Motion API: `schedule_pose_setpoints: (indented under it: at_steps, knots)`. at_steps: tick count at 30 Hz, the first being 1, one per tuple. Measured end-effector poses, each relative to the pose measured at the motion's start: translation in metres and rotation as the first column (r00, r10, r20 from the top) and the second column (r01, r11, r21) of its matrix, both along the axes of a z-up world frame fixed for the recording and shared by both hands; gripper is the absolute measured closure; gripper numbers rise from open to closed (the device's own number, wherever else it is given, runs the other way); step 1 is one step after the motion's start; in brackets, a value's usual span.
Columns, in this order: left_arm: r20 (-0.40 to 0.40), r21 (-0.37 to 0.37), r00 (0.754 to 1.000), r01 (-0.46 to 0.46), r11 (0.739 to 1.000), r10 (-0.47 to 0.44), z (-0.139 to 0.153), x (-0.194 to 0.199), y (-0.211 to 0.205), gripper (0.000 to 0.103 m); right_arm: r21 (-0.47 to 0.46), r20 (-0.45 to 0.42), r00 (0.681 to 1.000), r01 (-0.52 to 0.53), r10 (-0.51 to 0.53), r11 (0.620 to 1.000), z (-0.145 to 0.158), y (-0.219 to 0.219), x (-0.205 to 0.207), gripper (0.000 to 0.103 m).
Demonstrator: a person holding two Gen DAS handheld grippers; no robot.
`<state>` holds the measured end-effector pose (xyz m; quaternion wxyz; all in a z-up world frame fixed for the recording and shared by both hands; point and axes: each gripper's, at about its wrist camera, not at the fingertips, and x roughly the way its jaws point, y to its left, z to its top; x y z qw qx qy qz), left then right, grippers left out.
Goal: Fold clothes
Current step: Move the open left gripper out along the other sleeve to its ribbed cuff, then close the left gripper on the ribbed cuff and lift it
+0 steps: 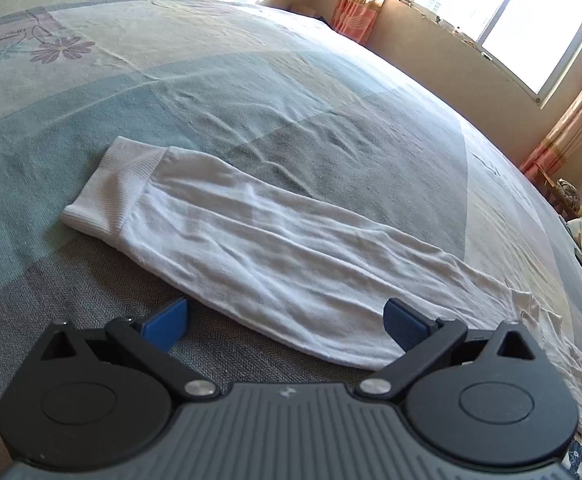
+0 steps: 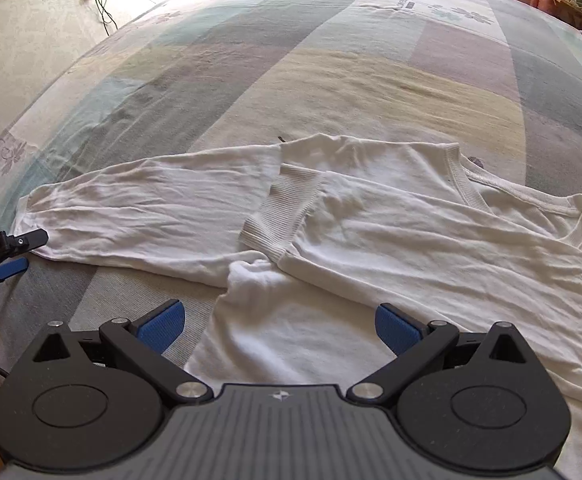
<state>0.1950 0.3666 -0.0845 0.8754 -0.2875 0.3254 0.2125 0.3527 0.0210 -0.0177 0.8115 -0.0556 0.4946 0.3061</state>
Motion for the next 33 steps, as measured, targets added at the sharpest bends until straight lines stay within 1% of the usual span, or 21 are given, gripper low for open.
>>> schedule_pose_setpoints:
  at_steps: [2, 5, 9, 11, 13, 15, 18, 20, 22, 24, 27, 30, 33]
  knots:
    - [0.017, 0.004, 1.0, 0.009, 1.0, -0.009, 0.0, 0.004, 0.005, 0.001, 0.024, 0.011, 1.0, -0.016, 0.016, 1.0, 0.005, 0.014, 0.002, 0.0]
    - [0.046, -0.012, 0.999, 0.002, 1.0, -0.001, 0.0, 0.008, 0.016, 0.001, 0.053, 0.018, 0.999, -0.036, 0.035, 0.998, 0.01, 0.032, 0.005, 0.0]
    - [0.07, -0.019, 0.997, -0.036, 0.999, 0.037, -0.002, 0.017, 0.032, 0.001, 0.081, 0.015, 0.998, -0.06, 0.059, 0.995, 0.014, 0.052, 0.007, 0.0]
    - [0.088, -0.042, 0.993, -0.069, 0.997, 0.073, -0.003, 0.02, 0.038, 0.001, 0.086, 0.018, 0.998, -0.066, 0.064, 0.994, 0.013, 0.059, 0.007, 0.0]
    - [0.109, -0.065, 0.989, -0.092, 0.994, 0.098, -0.005, 0.017, 0.035, 0.001, 0.086, 0.016, 0.998, -0.069, 0.067, 0.994, 0.013, 0.064, 0.006, 0.0]
    - [0.121, -0.068, 0.989, -0.072, 0.995, 0.08, -0.006, 0.013, 0.025, 0.001, 0.085, 0.011, 0.998, -0.068, 0.068, 0.994, 0.012, 0.067, 0.005, 0.0]
    - [0.13, -0.038, 0.99, -0.048, 0.998, 0.053, -0.007, 0.012, 0.01, 0.001, 0.085, 0.004, 0.998, -0.069, 0.069, 0.994, 0.011, 0.069, 0.003, 0.0]
    - [0.123, 0.001, 0.992, -0.043, 0.999, 0.043, -0.008, 0.019, 0.008, 0.001, 0.079, 0.005, 0.997, -0.074, 0.074, 0.994, 0.01, 0.069, 0.001, 0.0]
    - [0.142, 0.007, 0.988, -0.063, 0.998, 0.061, -0.009, 0.026, 0.014, 0.001, 0.073, 0.007, 0.997, -0.077, 0.077, 0.994, 0.009, 0.07, -0.001, 0.0]
    - [0.164, 0.0, 0.983, -0.086, 0.996, 0.085, -0.012, 0.031, 0.021, 0.001, 0.079, -0.001, 0.998, -0.07, 0.07, 0.994, 0.008, 0.071, 0.0, 0.0]
    - [0.179, -0.035, 0.975, -0.124, 0.992, 0.129, -0.011, 0.035, 0.025, 0.001, 0.093, -0.009, 0.998, -0.065, 0.066, 0.994, 0.009, 0.075, 0.0, 0.0]
    - [0.172, -0.037, 0.976, -0.127, 0.991, 0.132, -0.008, 0.037, 0.023, 0.001, 0.099, 0.006, 0.996, -0.087, 0.086, 0.991, 0.014, 0.081, -0.002, 0.0]
    - [0.195, -0.074, 0.97, -0.13, 0.989, 0.143, -0.001, 0.039, 0.026, 0.001, 0.091, 0.012, 0.995, -0.104, 0.104, 0.99, 0.017, 0.084, -0.006, 0.0]
